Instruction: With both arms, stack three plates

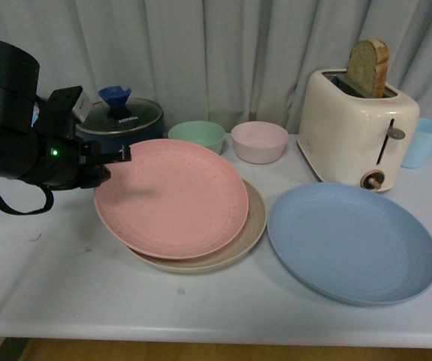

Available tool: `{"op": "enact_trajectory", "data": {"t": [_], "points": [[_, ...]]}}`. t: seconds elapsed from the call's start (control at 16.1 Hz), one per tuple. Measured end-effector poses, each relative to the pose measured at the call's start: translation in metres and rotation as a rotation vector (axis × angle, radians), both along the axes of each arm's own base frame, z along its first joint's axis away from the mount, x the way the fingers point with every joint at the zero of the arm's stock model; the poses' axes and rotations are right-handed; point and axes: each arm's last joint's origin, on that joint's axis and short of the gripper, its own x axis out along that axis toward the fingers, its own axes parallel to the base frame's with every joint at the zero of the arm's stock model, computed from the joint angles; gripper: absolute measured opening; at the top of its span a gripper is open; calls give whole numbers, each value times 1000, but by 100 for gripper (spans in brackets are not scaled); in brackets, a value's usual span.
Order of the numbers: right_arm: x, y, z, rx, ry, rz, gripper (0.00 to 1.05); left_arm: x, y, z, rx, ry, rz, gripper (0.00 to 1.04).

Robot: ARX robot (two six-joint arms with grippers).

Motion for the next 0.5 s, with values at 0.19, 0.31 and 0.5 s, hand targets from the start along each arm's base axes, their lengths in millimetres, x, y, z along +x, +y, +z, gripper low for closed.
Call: {"op": "enact_trajectory", "data": {"t": [0.19,0.31,0.5], "points": [[0,0,0,0,0,0,98,0,0,-2,-12,1,1,3],[0,0,0,0,0,0,98,1,0,-3,-46,4,3,3],[0,0,0,0,0,0,98,-2,-2,-3,-184,17,-7,34]]}}
